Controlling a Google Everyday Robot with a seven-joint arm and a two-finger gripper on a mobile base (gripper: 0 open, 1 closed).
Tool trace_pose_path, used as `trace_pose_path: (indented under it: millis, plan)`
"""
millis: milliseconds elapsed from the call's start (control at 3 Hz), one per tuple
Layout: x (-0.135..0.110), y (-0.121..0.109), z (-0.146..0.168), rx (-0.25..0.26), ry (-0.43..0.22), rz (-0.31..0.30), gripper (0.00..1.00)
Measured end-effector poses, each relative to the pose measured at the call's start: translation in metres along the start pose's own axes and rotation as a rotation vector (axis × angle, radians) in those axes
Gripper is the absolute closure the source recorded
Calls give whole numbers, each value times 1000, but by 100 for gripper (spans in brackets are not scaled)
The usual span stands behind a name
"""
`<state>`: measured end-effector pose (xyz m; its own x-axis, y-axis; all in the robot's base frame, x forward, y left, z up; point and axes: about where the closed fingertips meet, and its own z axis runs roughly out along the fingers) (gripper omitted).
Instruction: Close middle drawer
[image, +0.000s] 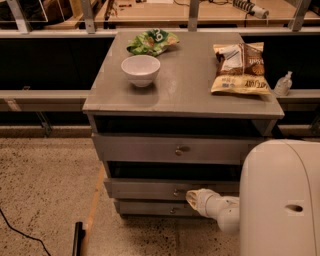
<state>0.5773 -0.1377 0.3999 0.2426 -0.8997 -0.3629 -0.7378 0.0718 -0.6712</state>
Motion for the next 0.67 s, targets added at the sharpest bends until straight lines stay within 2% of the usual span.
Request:
trace_pose_path:
  millis: [333,667]
  plan:
    - [8,-15,17,52,16,-35,100]
    - [8,-14,16,52,16,-35,100]
